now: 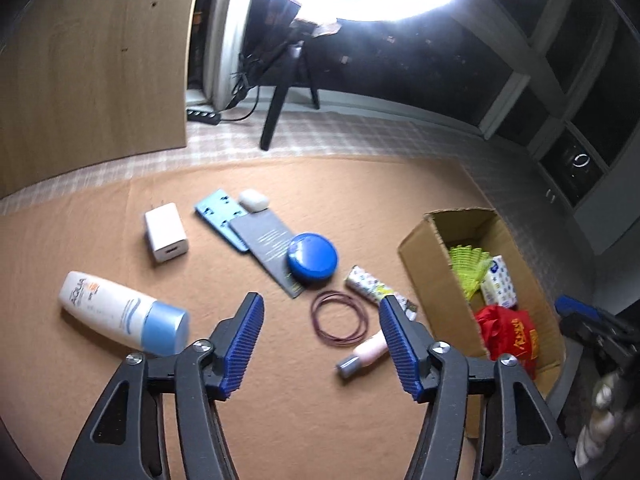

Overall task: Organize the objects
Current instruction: 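Carry both items to the box and release them inside, then move the left tool to the purple cable coil while the right tool approaches the pink bottle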

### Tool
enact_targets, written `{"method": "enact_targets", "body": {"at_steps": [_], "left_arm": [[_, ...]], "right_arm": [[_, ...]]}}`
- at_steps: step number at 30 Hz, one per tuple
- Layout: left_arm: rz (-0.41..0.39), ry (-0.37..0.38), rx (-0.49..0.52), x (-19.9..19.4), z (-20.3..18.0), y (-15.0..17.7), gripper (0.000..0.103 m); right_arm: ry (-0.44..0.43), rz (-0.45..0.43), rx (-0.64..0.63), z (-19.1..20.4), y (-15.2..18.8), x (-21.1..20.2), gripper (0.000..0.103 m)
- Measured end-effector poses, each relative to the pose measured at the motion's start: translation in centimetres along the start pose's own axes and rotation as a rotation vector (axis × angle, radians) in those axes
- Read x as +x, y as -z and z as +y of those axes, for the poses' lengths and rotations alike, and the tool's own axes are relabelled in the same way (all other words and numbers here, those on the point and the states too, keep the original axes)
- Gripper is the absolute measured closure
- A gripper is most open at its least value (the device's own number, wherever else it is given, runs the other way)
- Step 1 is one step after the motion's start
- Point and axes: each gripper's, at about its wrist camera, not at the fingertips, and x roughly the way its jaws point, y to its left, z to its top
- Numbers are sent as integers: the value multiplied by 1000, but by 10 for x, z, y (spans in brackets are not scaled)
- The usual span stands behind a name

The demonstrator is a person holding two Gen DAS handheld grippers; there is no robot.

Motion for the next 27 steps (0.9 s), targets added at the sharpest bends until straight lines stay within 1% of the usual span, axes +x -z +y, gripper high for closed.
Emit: {"method": "enact_targets", "body": {"at_steps": [4, 7, 13, 15, 18, 23, 27], "left_arm": [[19, 1, -6, 12, 2, 0, 44], [57, 6, -3, 30, -2, -1, 46], [134, -49, 52, 72, -17, 3, 53], [147, -69, 68, 82, -19, 3, 54], [165, -88, 81, 92, -21, 3, 55], [190, -98, 101, 104, -24, 7, 59], [189, -132, 132, 106, -25, 8, 70]], "right_arm": [[-19, 16, -3, 12, 12, -2, 32], [-23, 21, 1, 15, 18, -4, 32], [-25, 37, 9, 15, 27, -6, 32], [-16, 38, 19, 15, 29, -6, 32], [-16, 44, 18, 16, 32, -5, 32], [-18, 55, 17, 19, 34, -1, 32], [-16, 61, 6, 25, 34, 3, 32]]}}
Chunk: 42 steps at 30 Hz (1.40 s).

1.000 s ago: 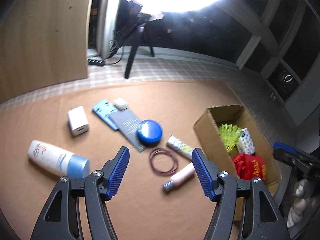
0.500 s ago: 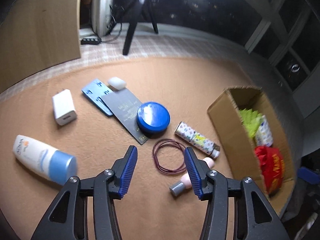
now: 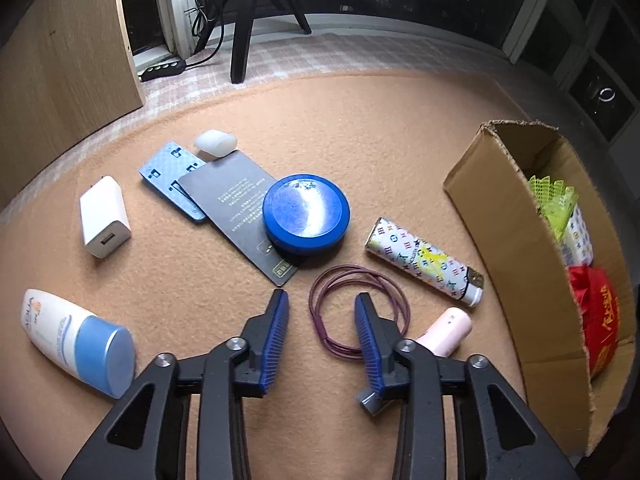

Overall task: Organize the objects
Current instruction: 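Move the left tool to the purple cable coil while the right tool approaches the pink bottle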

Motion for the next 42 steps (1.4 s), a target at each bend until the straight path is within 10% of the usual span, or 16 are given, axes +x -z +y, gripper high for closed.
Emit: {"method": "enact_targets", "body": {"at_steps": [13, 33, 37, 42], "left_arm": [[-2, -22, 41, -14, 21, 26, 83], [3, -5, -47, -81, 99, 152, 83], [-7, 19, -106, -94, 112, 166, 63], [-39, 46, -157, -105, 125, 171, 61]], "right_arm": [[-28, 33, -15, 30, -12, 25, 32], [21, 208, 66, 58, -20, 123, 32], [56, 222, 138, 49, -26, 138, 32], [109, 226, 189, 45, -31, 150, 32]]}}
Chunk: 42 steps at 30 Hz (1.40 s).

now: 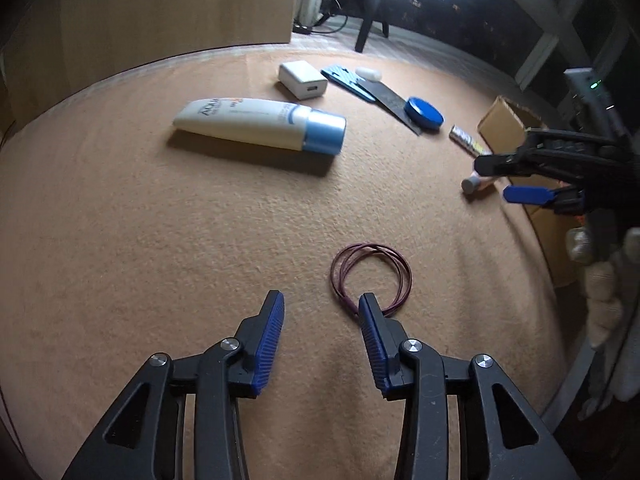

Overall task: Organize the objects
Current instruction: 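Move the left tool to the purple cable coil while the right tool approaches the pink bottle, then close the left tool on the purple coil while the right tool grasps the pink bottle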

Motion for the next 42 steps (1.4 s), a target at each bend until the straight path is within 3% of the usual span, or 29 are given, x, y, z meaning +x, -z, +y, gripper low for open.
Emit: {"method": "enact_targets", "body": {"at_steps": [7, 11, 15, 18, 25, 29, 33, 35, 39, 42], "left_arm": [[-11, 23, -22, -8, 9, 0, 61], [-13, 28, -20, -10, 10, 1, 61], [-12, 41, -30, -11, 12, 1, 61], [-7, 47, -29, -7, 11, -1, 61], [26, 47, -5, 9, -1, -5, 61], [42, 26, 3, 20, -5, -10, 61], [47, 10, 14, 23, -10, -14, 62], [43, -6, 26, 25, -13, -14, 65], [44, -13, 26, 26, -13, -14, 90], [54, 23, 8, 27, -10, -14, 99]], "right_arm": [[51, -19, 69, -4, -11, 11, 33], [81, -35, 28, 0, -16, 14, 34], [112, -30, -73, 9, -16, 16, 57], [120, -19, -157, 16, -13, 17, 67], [144, -12, -401, 32, 19, 15, 77], [144, -19, -466, 33, 34, 12, 86], [120, -9, -507, 28, 41, 9, 88], [112, -6, -523, 25, 46, 6, 88], [92, 5, -526, 18, 52, 3, 89], [80, 13, -531, 15, 58, 0, 89]]}}
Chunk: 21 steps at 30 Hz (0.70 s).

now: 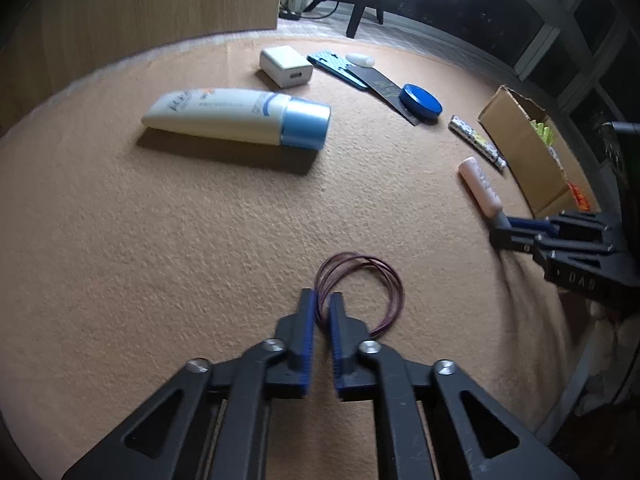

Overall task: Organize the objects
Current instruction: 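Close the left tool on the purple coil while the right tool grasps the pink bottle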

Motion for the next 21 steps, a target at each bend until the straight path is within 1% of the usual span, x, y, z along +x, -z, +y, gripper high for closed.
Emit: {"method": "enact_targets", "body": {"at_steps": [3, 6, 10, 13, 21], "left_arm": [[-1, 33, -33, -2, 4, 2, 100], [1, 63, -72, -4, 7, 5, 100], [-10, 95, -103, -12, 6, 7, 101], [-37, 113, -108, -23, -1, 4, 101], [-75, 124, -74, -35, -24, -11, 101]], "right_arm": [[-26, -1, 14, -1, 10, -5, 89], [-63, -16, 59, -6, 18, -11, 89], [-99, -54, 99, -11, 24, -26, 89], [-117, -76, 110, -12, 28, -37, 89], [-111, -122, 106, -19, 30, -59, 90]]}}
